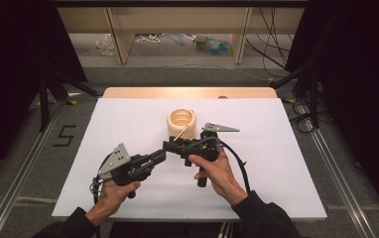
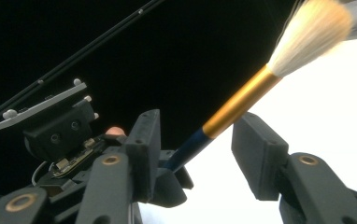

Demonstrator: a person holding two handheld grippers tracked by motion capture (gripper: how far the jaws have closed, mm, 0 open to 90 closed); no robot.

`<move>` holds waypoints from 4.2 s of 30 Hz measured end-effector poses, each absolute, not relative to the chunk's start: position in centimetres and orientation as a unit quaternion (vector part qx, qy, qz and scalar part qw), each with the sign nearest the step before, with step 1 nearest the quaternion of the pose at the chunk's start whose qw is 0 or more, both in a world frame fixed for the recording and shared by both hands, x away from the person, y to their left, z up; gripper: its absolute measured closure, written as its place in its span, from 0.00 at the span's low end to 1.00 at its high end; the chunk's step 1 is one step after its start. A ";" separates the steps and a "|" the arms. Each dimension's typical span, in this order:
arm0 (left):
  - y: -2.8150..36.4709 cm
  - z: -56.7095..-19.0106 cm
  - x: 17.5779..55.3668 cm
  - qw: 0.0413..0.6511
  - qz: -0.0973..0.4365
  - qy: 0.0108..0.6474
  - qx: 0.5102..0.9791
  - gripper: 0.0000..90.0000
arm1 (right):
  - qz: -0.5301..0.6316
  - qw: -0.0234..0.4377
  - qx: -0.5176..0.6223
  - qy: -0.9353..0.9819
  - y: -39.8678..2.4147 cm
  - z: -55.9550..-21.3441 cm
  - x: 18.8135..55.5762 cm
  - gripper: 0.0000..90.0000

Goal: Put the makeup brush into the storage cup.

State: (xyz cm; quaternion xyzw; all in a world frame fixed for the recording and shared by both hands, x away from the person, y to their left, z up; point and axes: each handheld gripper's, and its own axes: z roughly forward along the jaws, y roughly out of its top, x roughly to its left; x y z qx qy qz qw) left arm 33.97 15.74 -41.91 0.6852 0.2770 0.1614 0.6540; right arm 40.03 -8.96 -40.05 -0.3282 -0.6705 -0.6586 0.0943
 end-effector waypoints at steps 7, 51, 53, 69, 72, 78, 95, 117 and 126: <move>15.7 -41.8 33.9 0.658 0.163 0.276 0.682 0.92 | -0.666 0.102 -0.327 -0.663 -9.0 -40.0 40.1 0.67; 15.9 -41.5 34.0 0.665 0.164 0.258 0.681 0.60 | -0.692 0.127 -0.306 -0.642 -9.1 -39.6 39.5 0.92; 16.0 -41.5 34.1 0.661 0.166 0.264 0.682 0.54 | -0.688 0.118 -0.301 -0.650 -9.0 -39.3 39.4 0.92; 16.2 -42.3 34.8 0.621 0.161 0.296 0.708 0.31 | -0.661 0.031 -0.267 -0.700 -9.5 -38.3 39.4 0.92; 16.6 -42.4 35.0 0.611 0.169 0.297 0.714 0.30 | -0.656 0.013 -0.260 -0.708 -9.7 -38.0 39.5 0.92; 17.1 -42.6 35.2 0.604 0.164 0.311 0.715 0.23 | -0.643 -0.019 -0.254 -0.722 -10.2 -37.5 39.6 0.92; 18.7 -43.1 35.5 0.579 0.197 0.317 0.725 0.18 | -0.611 -0.073 -0.256 -0.746 -11.5 -37.1 40.3 0.92; 20.3 -43.5 35.3 0.573 0.212 0.323 0.723 0.18 | -0.604 -0.110 -0.276 -0.739 -13.3 -36.0 42.2 0.92; 20.4 -43.7 35.0 0.567 0.221 0.315 0.728 0.18 | -0.606 -0.123 -0.279 -0.735 -13.3 -35.3 43.2 0.92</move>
